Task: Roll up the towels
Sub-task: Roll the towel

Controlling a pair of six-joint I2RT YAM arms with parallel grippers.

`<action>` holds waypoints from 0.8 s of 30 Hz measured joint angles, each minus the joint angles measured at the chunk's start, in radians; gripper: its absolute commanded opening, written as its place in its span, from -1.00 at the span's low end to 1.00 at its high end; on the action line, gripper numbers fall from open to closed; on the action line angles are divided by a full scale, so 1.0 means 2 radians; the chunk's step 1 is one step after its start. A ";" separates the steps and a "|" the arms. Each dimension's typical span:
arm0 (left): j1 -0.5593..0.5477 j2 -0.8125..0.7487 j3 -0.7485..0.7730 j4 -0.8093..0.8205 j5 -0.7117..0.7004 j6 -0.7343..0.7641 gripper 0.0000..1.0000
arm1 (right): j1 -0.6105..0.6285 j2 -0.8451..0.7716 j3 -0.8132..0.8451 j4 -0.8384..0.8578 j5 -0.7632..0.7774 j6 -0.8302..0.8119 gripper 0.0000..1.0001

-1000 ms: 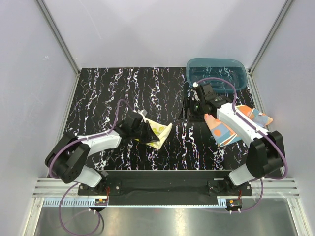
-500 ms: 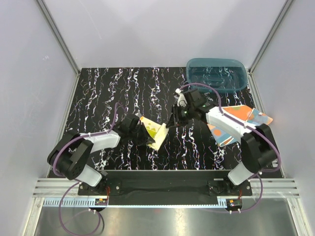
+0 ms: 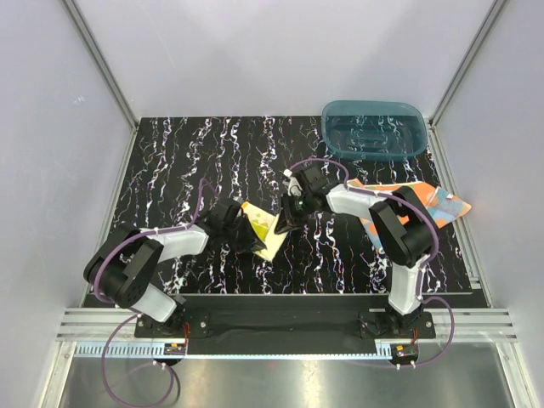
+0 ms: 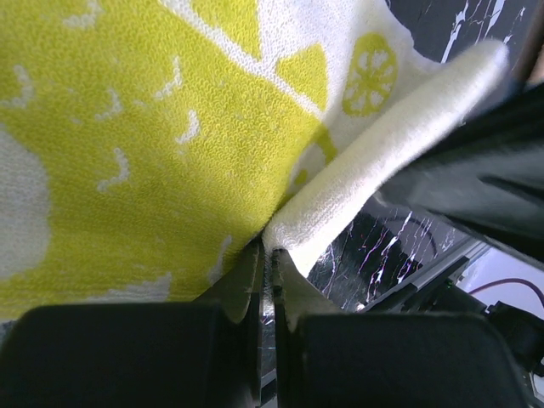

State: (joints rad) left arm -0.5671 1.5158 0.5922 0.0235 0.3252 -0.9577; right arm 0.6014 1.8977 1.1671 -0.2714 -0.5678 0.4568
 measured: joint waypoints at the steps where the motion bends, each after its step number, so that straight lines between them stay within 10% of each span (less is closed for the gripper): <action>1: 0.000 0.000 0.000 -0.002 0.000 0.000 -0.97 | 0.000 0.008 0.002 0.004 0.001 0.000 -0.65; 3: 0.000 0.000 0.001 -0.004 0.000 0.002 -0.90 | 0.000 0.025 0.005 0.010 0.002 0.000 -0.66; 9: 0.000 -0.026 0.005 -0.036 -0.017 0.012 0.17 | 0.001 0.053 0.024 0.010 0.004 0.001 -0.69; 24: -0.151 -0.094 0.128 -0.214 -0.263 0.138 0.08 | 0.026 0.057 0.040 0.010 0.038 -0.010 -0.69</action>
State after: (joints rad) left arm -0.8692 1.3285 0.8482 -0.4046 -0.2005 -0.6827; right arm 0.6537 2.0117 1.2480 -0.2512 -0.4919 0.4374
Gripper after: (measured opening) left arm 0.546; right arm 0.153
